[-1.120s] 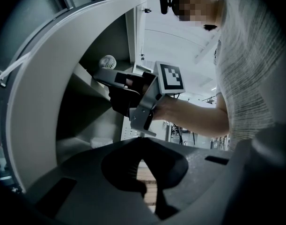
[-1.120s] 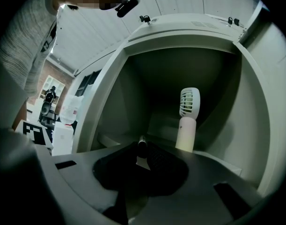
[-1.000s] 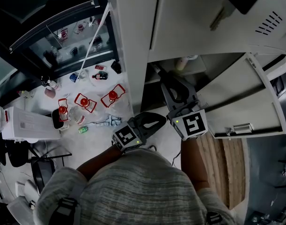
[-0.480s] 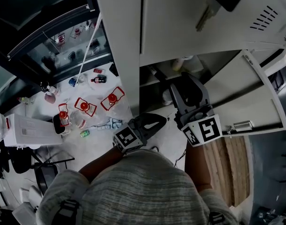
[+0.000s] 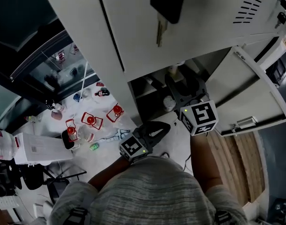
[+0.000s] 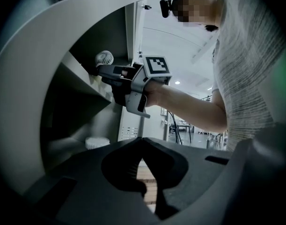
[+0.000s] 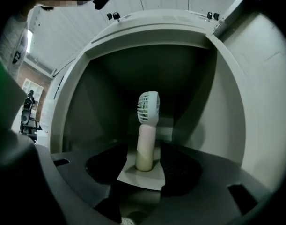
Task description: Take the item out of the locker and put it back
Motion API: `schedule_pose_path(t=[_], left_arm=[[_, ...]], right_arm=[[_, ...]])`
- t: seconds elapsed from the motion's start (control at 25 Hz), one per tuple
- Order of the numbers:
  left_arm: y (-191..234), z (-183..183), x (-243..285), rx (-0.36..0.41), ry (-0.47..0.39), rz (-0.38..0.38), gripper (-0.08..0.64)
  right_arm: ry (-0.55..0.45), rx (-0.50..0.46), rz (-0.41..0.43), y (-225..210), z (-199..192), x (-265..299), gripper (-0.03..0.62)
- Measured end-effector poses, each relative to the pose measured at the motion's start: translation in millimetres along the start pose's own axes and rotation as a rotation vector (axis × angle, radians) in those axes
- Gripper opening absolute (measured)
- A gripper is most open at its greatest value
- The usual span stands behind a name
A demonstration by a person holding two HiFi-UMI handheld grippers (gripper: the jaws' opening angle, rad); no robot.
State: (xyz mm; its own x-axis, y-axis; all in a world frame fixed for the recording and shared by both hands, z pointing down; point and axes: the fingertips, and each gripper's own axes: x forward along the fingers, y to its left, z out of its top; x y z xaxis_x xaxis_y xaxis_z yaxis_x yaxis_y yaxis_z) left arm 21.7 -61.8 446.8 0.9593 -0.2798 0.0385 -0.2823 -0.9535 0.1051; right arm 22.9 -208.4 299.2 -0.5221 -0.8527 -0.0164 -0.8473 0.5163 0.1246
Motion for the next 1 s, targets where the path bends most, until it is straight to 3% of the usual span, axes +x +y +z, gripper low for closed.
schedule_pose_path(t=[0.32,0.4,1.0], left_arm=[[3.2,-0.8,-1.4,0.002,-0.008,0.002,0.008],[4.3,-1.7,-2.1,-0.009,-0.005,0.011,0.008],[1.8,0.2,2.5,-0.019,-0.006,0.012,0.008]], right_arm=[[0.056,0.037,-0.023,-4.6,-3.8,20.4,0.211],[0.064,0.032,-0.025,-4.3,-5.9,21.4,0.150],[0.057,0.042,-0.004,-3.2,-6.7,19.8,0.141]])
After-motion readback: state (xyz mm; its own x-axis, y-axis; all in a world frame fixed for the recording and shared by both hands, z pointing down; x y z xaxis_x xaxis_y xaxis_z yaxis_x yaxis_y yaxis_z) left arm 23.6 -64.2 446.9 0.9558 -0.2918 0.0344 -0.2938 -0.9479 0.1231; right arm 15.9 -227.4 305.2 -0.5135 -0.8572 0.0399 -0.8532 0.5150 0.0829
